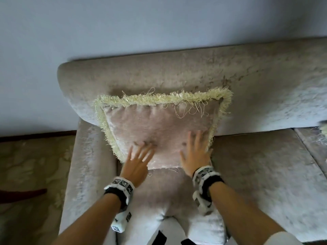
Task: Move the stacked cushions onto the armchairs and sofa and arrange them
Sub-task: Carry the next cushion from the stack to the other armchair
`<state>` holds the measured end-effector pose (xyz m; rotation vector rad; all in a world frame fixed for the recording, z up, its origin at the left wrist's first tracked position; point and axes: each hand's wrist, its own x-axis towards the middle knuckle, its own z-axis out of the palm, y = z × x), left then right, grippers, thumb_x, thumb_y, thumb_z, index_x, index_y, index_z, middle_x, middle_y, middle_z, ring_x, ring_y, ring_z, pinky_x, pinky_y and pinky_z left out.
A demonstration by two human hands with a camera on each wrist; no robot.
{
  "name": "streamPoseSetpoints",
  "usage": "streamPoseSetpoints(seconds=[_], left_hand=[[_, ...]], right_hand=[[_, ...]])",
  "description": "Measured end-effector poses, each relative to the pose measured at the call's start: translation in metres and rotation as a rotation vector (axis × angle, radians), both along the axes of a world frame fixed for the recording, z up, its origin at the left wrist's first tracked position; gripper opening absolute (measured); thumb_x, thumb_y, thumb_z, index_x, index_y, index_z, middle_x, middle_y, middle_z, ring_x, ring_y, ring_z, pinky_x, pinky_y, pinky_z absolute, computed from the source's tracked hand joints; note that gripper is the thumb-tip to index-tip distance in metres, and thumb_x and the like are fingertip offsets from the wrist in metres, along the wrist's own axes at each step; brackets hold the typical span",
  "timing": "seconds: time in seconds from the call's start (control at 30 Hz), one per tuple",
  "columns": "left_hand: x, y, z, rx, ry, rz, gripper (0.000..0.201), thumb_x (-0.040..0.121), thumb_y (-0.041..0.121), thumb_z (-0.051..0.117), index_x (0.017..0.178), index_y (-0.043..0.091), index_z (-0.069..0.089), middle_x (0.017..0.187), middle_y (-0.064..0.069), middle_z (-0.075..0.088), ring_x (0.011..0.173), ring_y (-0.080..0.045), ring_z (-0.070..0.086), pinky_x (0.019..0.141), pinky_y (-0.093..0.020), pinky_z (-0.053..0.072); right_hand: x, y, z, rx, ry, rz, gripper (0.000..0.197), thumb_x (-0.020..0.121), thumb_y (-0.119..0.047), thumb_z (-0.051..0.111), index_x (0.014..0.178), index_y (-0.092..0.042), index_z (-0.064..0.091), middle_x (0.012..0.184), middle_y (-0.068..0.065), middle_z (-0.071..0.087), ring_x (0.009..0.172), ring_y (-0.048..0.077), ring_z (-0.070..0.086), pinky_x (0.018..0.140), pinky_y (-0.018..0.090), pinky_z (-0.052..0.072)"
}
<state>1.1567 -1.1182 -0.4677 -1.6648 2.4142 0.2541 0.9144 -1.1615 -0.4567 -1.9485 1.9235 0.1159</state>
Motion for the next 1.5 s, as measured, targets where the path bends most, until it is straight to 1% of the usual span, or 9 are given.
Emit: streamPoseSetpoints(seconds=[0.13,0.23,0.3,0.4,0.5,0.9,1.0,1.17,1.5], left_hand=[[-0.026,-0.014,-0.012,0.013,-0.086,-0.074,0.088,0.069,0.019,0.067,0.149,0.024,0.03,0.16,-0.001,0.013,0.148,-0.024,0.006,0.114,-0.063,0.009],[-0.001,-0.03,-0.007,0.12,-0.243,0.064,0.093,0.082,0.017,0.054,0.15,0.028,-0.008,0.158,0.009,-0.016,0.145,-0.019,-0.018,0.116,-0.059,-0.003],[0.02,-0.032,0.001,0.285,-0.342,0.232,0.08,0.09,0.021,0.045,0.152,0.027,-0.005,0.155,0.013,-0.027,0.145,-0.027,-0.018,0.116,-0.056,0.0],[0.033,-0.025,0.02,0.403,-0.377,0.401,0.047,0.092,0.032,0.042,0.138,0.021,0.044,0.16,0.0,0.012,0.143,-0.032,0.022,0.111,-0.052,0.022],[0.03,-0.018,0.039,0.457,-0.288,0.428,0.033,0.091,0.034,0.043,0.114,0.016,0.059,0.125,-0.007,0.059,0.111,-0.027,0.058,0.096,-0.042,0.045],[-0.082,-0.028,0.149,0.239,-0.02,0.347,0.033,0.095,0.025,0.041,0.125,0.012,0.045,0.12,-0.01,0.057,0.102,-0.03,0.057,0.09,-0.045,0.046],[-0.109,-0.025,0.168,0.186,0.024,0.333,0.035,0.094,0.023,0.042,0.128,0.013,0.041,0.111,-0.008,0.059,0.091,-0.028,0.058,0.085,-0.046,0.05],[-0.174,-0.012,0.196,0.15,0.03,0.233,0.041,0.094,0.023,0.042,0.133,0.014,0.037,0.118,-0.01,0.056,0.099,-0.031,0.058,0.087,-0.048,0.049],[-0.345,-0.005,0.244,0.087,0.076,0.058,0.028,0.09,0.016,0.044,0.119,0.012,0.044,0.114,-0.012,0.058,0.092,-0.032,0.061,0.079,-0.044,0.051]], right_hand=[[0.035,0.017,-0.019,-0.057,0.13,0.542,0.072,0.088,-0.05,0.05,0.153,-0.031,0.026,0.164,-0.005,-0.004,0.149,0.022,-0.019,0.111,0.072,-0.004],[0.002,-0.007,-0.018,0.09,0.269,0.272,0.079,0.091,-0.046,0.042,0.154,-0.035,-0.004,0.16,-0.008,-0.023,0.146,0.03,-0.026,0.109,0.07,-0.014],[-0.03,-0.018,-0.013,0.253,0.271,0.012,0.082,0.093,-0.046,0.038,0.153,-0.032,-0.017,0.158,-0.004,-0.031,0.145,0.035,-0.026,0.111,0.069,-0.013],[-0.066,-0.023,0.004,0.369,0.182,-0.242,0.081,0.095,-0.046,0.04,0.156,-0.019,-0.006,0.161,0.005,-0.023,0.148,0.031,-0.019,0.115,0.065,-0.007],[-0.078,-0.02,0.025,0.329,0.121,-0.249,0.077,0.095,-0.043,0.043,0.156,-0.013,0.006,0.164,0.006,-0.011,0.15,0.028,-0.01,0.118,0.06,0.0],[-0.117,0.01,0.131,0.076,-0.022,-0.112,0.067,0.093,-0.042,0.049,0.148,-0.008,0.031,0.159,0.012,0.021,0.146,0.03,0.02,0.114,0.053,0.028],[-0.144,0.024,0.153,0.021,-0.018,-0.126,0.064,0.094,-0.041,0.048,0.146,-0.008,0.033,0.156,0.012,0.026,0.144,0.03,0.024,0.113,0.051,0.031],[-0.2,0.06,0.18,-0.02,-0.052,-0.22,0.057,0.095,-0.037,0.05,0.144,-0.01,0.036,0.154,0.011,0.03,0.14,0.031,0.032,0.11,0.048,0.035],[-0.346,0.103,0.216,-0.075,-0.301,-0.446,0.055,0.093,-0.027,0.06,0.142,-0.009,0.04,0.151,0.012,0.036,0.136,0.031,0.038,0.11,0.04,0.035]])
